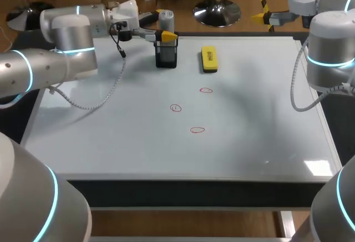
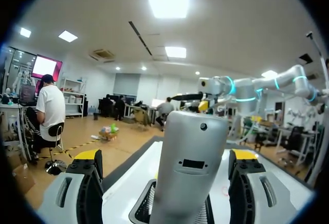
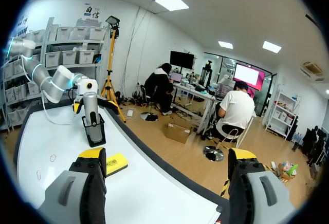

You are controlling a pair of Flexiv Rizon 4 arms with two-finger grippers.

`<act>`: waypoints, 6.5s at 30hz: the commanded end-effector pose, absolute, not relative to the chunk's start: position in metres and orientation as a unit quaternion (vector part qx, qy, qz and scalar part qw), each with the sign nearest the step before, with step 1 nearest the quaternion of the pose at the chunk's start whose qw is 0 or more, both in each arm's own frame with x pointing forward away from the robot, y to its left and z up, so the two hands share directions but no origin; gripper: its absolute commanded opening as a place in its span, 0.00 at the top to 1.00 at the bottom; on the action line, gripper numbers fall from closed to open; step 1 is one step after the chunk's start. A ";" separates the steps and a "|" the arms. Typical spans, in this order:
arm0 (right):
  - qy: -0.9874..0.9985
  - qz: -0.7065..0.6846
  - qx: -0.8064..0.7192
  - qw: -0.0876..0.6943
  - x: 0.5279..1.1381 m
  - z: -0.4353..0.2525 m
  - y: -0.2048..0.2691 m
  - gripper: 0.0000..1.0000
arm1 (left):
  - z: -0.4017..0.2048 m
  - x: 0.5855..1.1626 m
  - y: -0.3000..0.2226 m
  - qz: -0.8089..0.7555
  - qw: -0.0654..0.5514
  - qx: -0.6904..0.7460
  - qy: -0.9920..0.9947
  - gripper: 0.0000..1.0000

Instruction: Pick up the inspection probe, press it on each red-marked spot on the whiteboard one by one, put down the probe, pick up the eraser, and wipe off all the red marks.

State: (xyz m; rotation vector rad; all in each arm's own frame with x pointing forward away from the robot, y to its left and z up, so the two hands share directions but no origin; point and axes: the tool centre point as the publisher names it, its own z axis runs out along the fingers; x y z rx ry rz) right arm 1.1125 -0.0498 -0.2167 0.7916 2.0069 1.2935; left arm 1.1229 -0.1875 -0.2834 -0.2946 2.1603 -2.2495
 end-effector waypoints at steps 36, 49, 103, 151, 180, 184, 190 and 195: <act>0.759 0.489 0.299 0.308 1.113 -0.217 -0.050 0.00 | -0.266 1.108 -0.181 -0.719 -0.002 -0.056 0.693 1.00; 0.759 0.489 0.299 0.308 1.113 -0.217 -0.050 0.00 | -0.240 1.096 -0.183 -0.728 -0.009 -0.048 0.684 1.00; 0.759 0.489 0.299 0.308 1.113 -0.217 -0.050 0.00 | -0.144 1.059 -0.093 -0.753 0.034 -0.028 0.657 1.00; 0.759 0.489 0.299 0.308 1.113 -0.217 -0.050 0.00 | -0.220 1.079 -0.015 -0.743 0.014 -0.031 0.669 1.00; 0.994 0.081 -0.069 -0.038 1.121 -0.265 -0.007 0.00 | -0.220 1.079 -0.015 -0.743 0.014 -0.031 0.669 1.00; 0.991 0.024 -0.120 -0.062 1.124 -0.270 0.002 0.00 | -0.220 1.079 -0.015 -0.743 0.014 -0.031 0.669 1.00; 0.980 -0.040 -0.173 -0.089 1.123 -0.276 0.017 0.00 | -0.220 1.079 -0.015 -0.743 0.014 -0.031 0.669 1.00; 0.976 -0.057 -0.187 -0.098 1.123 -0.284 0.018 0.00 | -0.220 1.079 -0.015 -0.743 0.014 -0.031 0.669 1.00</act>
